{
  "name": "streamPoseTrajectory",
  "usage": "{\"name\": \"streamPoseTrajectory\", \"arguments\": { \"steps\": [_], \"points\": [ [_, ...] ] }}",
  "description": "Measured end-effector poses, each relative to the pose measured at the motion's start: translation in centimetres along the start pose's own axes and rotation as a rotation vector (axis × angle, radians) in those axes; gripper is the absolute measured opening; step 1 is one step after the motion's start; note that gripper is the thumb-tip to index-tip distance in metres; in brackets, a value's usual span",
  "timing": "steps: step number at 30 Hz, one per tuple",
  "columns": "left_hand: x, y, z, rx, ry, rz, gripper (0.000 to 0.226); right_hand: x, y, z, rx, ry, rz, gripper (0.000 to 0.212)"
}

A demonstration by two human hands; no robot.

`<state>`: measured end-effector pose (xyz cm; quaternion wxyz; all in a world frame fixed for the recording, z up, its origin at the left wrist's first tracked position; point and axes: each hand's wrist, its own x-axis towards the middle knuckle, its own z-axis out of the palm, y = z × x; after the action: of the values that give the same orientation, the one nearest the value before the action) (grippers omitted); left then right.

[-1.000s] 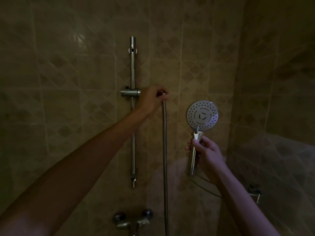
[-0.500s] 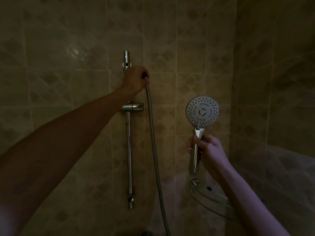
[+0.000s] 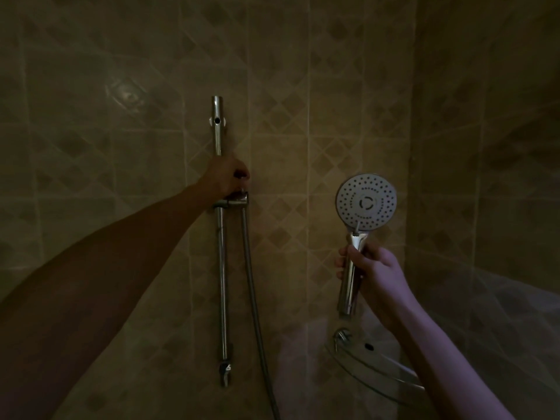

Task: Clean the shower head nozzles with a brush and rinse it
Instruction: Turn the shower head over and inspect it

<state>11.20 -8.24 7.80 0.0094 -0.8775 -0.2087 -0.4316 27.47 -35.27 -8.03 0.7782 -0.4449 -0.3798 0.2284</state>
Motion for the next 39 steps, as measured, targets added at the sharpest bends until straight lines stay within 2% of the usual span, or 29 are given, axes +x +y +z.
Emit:
{"name": "streamPoseTrajectory", "arguments": {
  "steps": [4,10,16,22,30,34,36,39],
  "points": [
    [-0.6,-0.3,0.5,-0.07,-0.042,-0.056,0.026,-0.3,0.5,0.2,-0.015,-0.011,0.002,0.02],
    [-0.9,-0.9,0.9,0.0,-0.059,-0.087,0.028,-0.7,0.8,0.7,-0.016,-0.012,0.006,0.019],
    [-2.0,-1.1,1.1,0.119,-0.058,-0.045,0.024,-1.4,1.2,1.0,-0.01,-0.005,0.02,0.018],
    [-4.3,-1.2,1.2,0.129,-0.14,0.016,0.035,-2.7,1.5,1.5,-0.033,-0.005,0.04,0.019],
    [-7.9,-0.9,1.7,-0.099,-0.052,-0.026,0.04,-4.7,0.7,2.0,-0.058,-0.056,0.025,0.019],
    [-11.1,0.3,1.3,-0.322,0.02,-0.194,0.027,-5.4,0.8,2.4,-0.006,-0.104,0.024,0.023],
    [-13.1,1.4,1.3,-0.399,-0.003,-0.31,0.027,-5.6,1.0,2.4,0.006,-0.127,0.029,0.027],
    [-17.6,3.3,1.6,-0.693,-0.136,-0.419,0.024,-6.1,1.8,2.3,-0.018,-0.175,0.04,0.028]
  ]
}}
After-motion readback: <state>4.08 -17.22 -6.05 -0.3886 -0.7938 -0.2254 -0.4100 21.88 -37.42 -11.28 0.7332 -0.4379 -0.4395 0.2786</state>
